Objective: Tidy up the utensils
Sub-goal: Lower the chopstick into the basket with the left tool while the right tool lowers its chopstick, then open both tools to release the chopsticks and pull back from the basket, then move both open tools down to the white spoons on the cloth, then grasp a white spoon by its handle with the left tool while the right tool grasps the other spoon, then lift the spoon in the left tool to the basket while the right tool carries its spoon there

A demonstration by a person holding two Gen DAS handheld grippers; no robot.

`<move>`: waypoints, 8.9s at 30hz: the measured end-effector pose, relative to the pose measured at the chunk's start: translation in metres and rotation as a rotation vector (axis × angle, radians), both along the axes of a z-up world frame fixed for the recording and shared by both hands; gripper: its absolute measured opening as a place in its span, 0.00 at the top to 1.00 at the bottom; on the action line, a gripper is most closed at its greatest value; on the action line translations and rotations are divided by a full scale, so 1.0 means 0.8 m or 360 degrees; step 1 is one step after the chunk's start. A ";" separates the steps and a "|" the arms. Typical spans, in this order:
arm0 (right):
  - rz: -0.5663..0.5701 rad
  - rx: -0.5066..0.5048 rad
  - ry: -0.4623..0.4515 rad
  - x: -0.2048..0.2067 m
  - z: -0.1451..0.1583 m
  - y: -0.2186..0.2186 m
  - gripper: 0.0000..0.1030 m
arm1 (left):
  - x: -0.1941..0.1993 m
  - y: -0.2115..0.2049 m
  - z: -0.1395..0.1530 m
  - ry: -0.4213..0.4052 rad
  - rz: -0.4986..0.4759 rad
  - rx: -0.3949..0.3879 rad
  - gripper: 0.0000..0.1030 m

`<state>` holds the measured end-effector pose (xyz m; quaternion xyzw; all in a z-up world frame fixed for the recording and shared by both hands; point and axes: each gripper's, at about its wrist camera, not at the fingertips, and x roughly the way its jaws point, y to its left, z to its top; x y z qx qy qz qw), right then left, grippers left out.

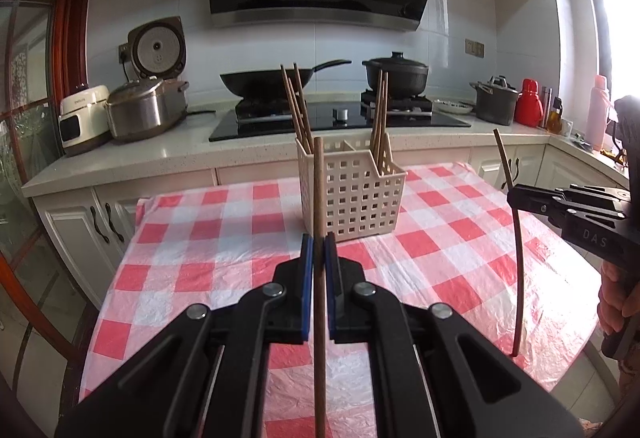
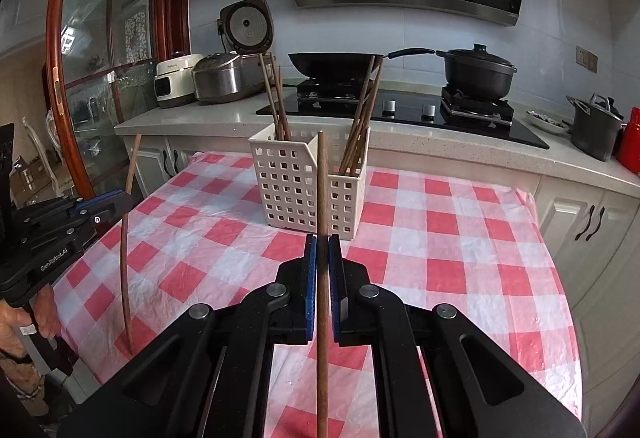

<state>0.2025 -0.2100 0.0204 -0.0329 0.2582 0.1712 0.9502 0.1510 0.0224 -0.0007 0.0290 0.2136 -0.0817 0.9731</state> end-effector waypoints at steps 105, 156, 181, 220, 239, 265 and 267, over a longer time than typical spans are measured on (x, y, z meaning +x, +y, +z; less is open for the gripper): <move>-0.0083 0.0115 0.0117 0.296 0.035 0.061 0.84 | 0.331 -0.031 0.047 0.0095 0.0128 -0.0151 0.76; -0.0031 0.0235 0.0548 0.028 -0.148 0.042 0.66 | 0.019 0.044 -0.088 0.0050 0.0339 -0.0188 0.05; -0.0025 0.0134 0.0531 0.028 -0.156 0.056 0.95 | 0.037 0.029 -0.109 0.0224 0.0231 -0.0178 0.06; -0.0127 0.0307 0.0441 0.021 -0.137 -0.016 0.95 | 0.098 -0.078 -0.122 0.0438 -0.0236 -0.0029 0.95; -0.0091 0.0149 0.0118 0.002 -0.076 0.015 0.95 | 0.046 -0.054 -0.073 0.0136 -0.0179 -0.0014 0.94; -0.0113 0.0250 0.0027 -0.009 -0.058 0.009 0.95 | 0.027 -0.044 -0.050 0.0042 -0.0145 -0.0036 0.94; -0.0121 0.0270 0.0017 -0.011 -0.058 0.008 0.95 | 0.025 -0.044 -0.047 0.0036 -0.0144 -0.0037 0.94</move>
